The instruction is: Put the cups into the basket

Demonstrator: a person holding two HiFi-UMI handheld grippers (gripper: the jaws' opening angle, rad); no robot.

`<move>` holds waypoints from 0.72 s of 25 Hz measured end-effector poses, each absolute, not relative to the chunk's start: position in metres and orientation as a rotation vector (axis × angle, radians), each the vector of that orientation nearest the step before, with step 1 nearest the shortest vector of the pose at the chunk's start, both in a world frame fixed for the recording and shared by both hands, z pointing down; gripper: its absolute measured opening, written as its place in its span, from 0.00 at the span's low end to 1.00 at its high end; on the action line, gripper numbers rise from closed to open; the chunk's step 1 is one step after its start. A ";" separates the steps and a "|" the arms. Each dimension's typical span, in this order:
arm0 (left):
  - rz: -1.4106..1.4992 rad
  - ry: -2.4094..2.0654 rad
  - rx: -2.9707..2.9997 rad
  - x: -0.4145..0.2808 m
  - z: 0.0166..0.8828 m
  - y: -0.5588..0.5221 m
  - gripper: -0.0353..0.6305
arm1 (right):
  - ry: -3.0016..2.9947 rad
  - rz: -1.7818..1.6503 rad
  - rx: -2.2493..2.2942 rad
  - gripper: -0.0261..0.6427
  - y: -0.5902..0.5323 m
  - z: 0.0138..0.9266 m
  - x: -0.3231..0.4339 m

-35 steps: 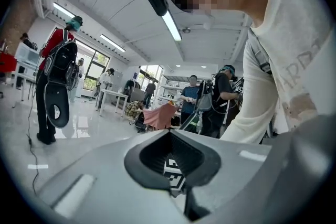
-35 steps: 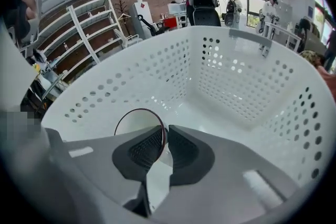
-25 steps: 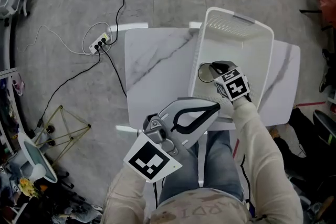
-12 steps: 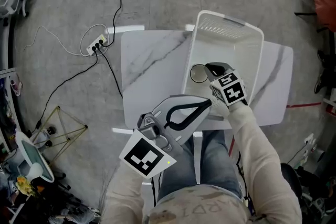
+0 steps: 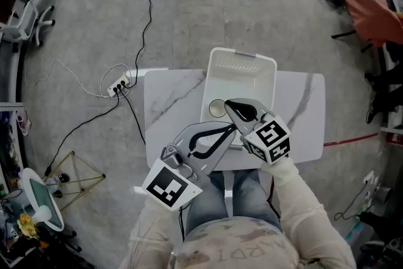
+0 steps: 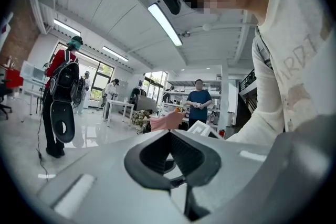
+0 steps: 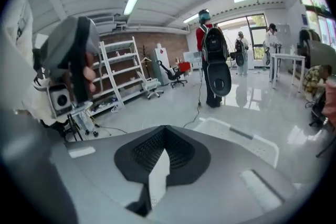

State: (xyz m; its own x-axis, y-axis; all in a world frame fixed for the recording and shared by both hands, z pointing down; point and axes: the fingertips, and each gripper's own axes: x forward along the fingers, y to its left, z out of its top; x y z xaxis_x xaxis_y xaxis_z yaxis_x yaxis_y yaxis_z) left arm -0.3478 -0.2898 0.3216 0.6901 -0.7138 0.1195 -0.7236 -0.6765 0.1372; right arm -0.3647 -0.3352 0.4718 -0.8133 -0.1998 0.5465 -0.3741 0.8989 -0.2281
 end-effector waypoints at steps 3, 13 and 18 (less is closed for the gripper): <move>0.006 -1.194 2.734 -0.340 0.290 -0.291 0.05 | -2.634 0.423 0.438 0.08 -0.324 0.412 -0.356; -0.027 -1.196 2.800 -0.296 0.219 -0.265 0.05 | -2.852 0.285 0.539 0.08 -0.277 0.274 -0.288; -0.009 -1.210 2.828 -0.268 0.198 -0.239 0.05 | -2.947 0.215 0.565 0.08 -0.241 0.229 -0.251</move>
State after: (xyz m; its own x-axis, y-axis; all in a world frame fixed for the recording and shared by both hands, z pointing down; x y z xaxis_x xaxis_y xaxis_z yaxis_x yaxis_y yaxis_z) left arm -0.2677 -0.2395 0.1978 0.6907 -0.7228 0.0202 -0.7224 -0.6886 0.0624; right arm -0.2514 -0.2413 0.2287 -0.9209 -0.3566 0.1574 -0.3756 0.9197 -0.1142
